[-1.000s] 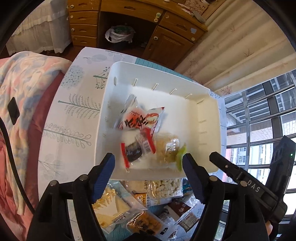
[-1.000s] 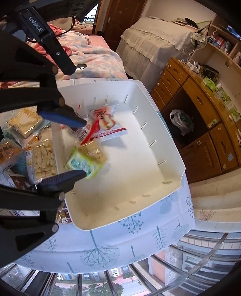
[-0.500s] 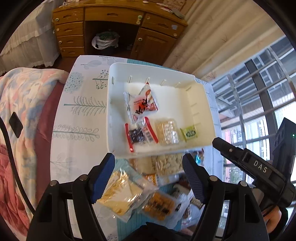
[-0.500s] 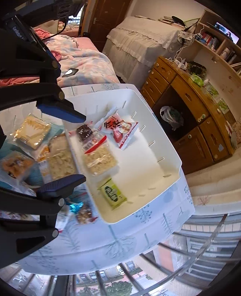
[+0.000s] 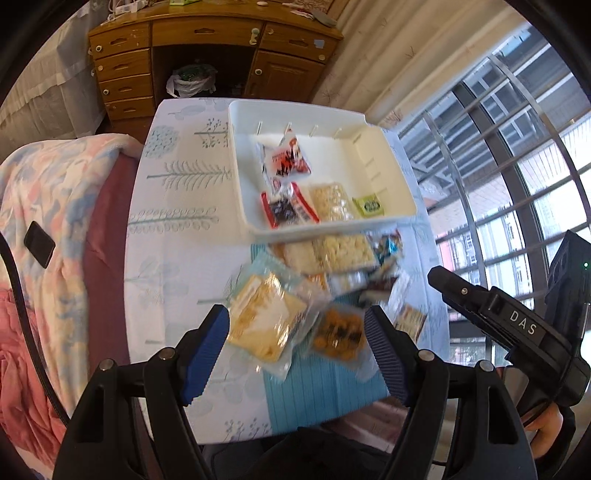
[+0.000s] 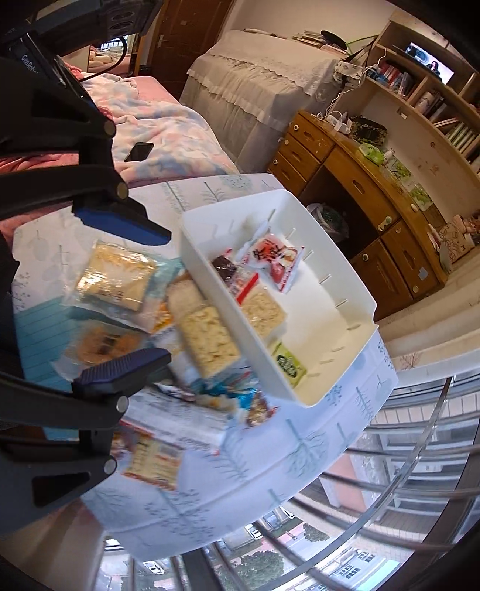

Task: Organize snacks
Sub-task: 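Withdraw both tools from the tray and move toward remaining snacks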

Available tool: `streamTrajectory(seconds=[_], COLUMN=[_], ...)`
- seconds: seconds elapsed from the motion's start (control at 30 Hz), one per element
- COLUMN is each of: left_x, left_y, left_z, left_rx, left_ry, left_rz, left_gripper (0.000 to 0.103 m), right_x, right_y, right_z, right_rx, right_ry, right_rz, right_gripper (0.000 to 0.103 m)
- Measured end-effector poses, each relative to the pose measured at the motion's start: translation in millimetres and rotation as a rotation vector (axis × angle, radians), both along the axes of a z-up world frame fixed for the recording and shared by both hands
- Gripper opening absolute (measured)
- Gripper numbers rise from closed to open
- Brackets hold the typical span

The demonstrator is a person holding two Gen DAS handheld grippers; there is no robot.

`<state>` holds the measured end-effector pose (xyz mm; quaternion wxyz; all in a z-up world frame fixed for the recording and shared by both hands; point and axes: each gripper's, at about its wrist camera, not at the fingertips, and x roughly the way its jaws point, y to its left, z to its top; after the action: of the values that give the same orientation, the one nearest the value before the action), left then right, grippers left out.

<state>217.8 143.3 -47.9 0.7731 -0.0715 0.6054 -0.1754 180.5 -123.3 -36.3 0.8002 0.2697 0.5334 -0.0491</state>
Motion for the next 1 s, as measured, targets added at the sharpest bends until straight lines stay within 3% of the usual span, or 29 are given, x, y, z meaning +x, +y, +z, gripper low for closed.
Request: streamTrajectory(seconds=[0.27,0.47,0.67,0.8,1.0], left_x=[-40.7,-63.2,-73.9,-77.2,-73.0], left_y=[18.4,19.7,12.8,2.5,-15.0], left_z=[-6.8,-14.9,-21.7,-28.4,-41.3], left_rx=[0.003,-0.003,-0.005,-0.020,-0.021], left_ry=[0.028,0.051,0.067,0.085,0.147], left_rz=[-0.041,-0.062,-0.080,-0.082,-0.054], left_gripper=[0.075,0.076,0.080,0.084,0.087], right_x=[-52.4,-88.3,-114.2,-125.5,-132.7], right_y=[16.7,17.1,10.1,0.9,-18.0], right_z=[0.1,-9.0,-14.6,-16.6,-30.6], right_rx=[-0.029,-0.022,-0.055,-0.099,-0.145], right_ry=[-0.018,-0.014,-0.024,-0.040,-0.033], right_rz=[-0.015,-0.037,-0.054,-0.048,0.007], right_gripper=[0.059,0.064,0.067,0.074,0.077])
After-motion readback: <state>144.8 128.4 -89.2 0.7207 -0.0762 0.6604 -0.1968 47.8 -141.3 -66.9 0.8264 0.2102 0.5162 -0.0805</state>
